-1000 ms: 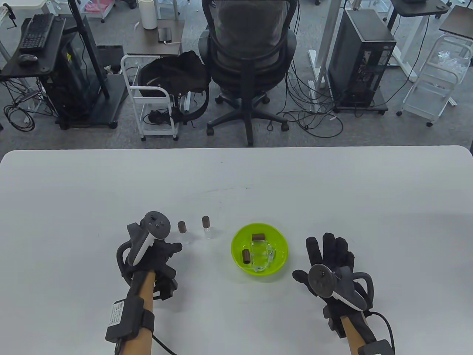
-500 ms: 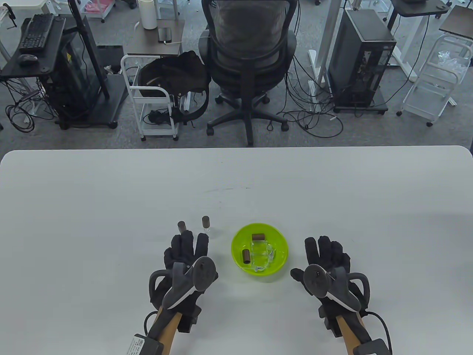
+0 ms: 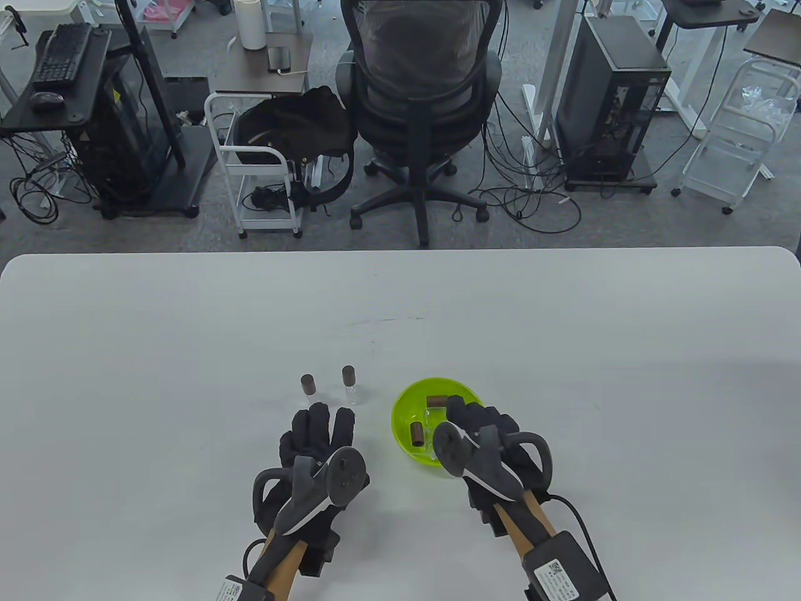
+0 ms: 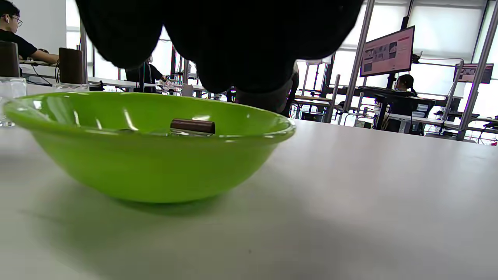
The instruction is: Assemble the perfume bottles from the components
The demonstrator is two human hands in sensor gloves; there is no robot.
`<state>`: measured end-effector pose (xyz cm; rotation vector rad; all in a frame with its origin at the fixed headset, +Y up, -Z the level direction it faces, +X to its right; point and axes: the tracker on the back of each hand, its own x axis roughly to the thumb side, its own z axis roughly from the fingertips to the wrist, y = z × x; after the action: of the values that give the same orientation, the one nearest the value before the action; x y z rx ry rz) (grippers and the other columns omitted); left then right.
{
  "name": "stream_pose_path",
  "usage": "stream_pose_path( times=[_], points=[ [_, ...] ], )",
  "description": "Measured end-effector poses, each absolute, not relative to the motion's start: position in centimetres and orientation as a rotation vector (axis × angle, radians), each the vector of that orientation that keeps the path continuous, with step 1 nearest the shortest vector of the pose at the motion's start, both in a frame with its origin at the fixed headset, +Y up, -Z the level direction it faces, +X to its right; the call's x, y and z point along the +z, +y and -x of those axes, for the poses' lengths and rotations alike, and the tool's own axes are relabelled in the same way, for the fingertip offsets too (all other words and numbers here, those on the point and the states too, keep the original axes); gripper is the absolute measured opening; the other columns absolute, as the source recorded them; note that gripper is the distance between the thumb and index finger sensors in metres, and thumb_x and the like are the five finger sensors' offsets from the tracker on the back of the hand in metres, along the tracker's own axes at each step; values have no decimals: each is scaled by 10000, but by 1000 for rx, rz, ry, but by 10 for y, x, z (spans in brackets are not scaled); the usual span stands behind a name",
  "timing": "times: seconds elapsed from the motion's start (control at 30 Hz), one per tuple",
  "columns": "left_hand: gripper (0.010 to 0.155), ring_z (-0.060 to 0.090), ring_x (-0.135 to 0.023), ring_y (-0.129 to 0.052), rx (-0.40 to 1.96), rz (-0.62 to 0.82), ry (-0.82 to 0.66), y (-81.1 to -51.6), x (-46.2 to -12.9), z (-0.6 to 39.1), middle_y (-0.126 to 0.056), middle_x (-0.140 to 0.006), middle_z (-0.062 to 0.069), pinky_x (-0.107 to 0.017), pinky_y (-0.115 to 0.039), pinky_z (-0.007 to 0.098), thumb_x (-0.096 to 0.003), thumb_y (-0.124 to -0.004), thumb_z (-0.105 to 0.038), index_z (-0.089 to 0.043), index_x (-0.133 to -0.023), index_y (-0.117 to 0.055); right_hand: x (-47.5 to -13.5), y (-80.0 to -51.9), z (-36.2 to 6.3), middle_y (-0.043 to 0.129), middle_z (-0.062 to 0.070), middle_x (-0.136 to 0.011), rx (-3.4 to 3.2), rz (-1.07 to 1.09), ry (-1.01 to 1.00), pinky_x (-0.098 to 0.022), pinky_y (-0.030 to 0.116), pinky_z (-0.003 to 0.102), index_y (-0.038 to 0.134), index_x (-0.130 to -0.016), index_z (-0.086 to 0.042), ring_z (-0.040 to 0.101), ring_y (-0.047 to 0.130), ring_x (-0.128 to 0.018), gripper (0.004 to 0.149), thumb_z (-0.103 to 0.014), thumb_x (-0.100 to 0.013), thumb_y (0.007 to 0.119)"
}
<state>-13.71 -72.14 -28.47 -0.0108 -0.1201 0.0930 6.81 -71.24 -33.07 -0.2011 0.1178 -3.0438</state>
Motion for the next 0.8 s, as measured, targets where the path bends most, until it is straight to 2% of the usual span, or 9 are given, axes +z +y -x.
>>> stream_pose_path(
  times=[0.1, 0.27, 0.33, 0.57, 0.8],
  points=[
    [994, 541, -1121, -397, 105, 12, -112, -722, -285, 141, -291, -1243, 248, -824, -440, 627, -437, -787, -619, -224, -1197, -284, -340, -721, -50, 869, 70, -910, -2959, 172, -46, -612, 792, 458, 651, -1046, -211, 194, 945, -684, 579, -494, -551, 750],
    [987, 541, -1119, -399, 124, 11, -107, -721, -285, 143, -291, -1241, 249, -823, -443, 624, -440, -787, -615, -223, -1196, -287, -346, -735, -36, 851, 100, -949, -2859, 122, -131, -641, 775, 476, 643, -1060, -212, 213, 940, -745, 595, -510, -553, 738],
    [983, 540, -1119, -403, 128, 8, -106, -721, -285, 143, -295, -1241, 249, -823, -447, 622, -442, -786, -613, -221, -1196, -291, -346, -738, -31, 846, 124, -964, -2845, 140, -127, -649, 766, 496, 641, -1075, -194, 244, 941, -768, 666, -557, -525, 739],
    [972, 539, -1117, -407, 132, 6, -103, -722, -286, 144, -302, -1240, 248, -821, -453, 620, -446, -785, -609, -220, -1195, -302, -350, -742, -29, 812, 137, -979, -2770, 91, -150, -658, 783, 476, 598, -1094, -190, 212, 951, -801, 699, -576, -524, 720],
    [966, 538, -1115, -413, 137, 9, -102, -722, -285, 145, -305, -1238, 248, -821, -458, 616, -450, -781, -606, -217, -1194, -303, -351, -739, -34, 787, 198, -1002, -2848, 139, -189, -652, 809, 485, 528, -1127, -201, 282, 940, -837, 679, -531, -571, 735]
  ],
)
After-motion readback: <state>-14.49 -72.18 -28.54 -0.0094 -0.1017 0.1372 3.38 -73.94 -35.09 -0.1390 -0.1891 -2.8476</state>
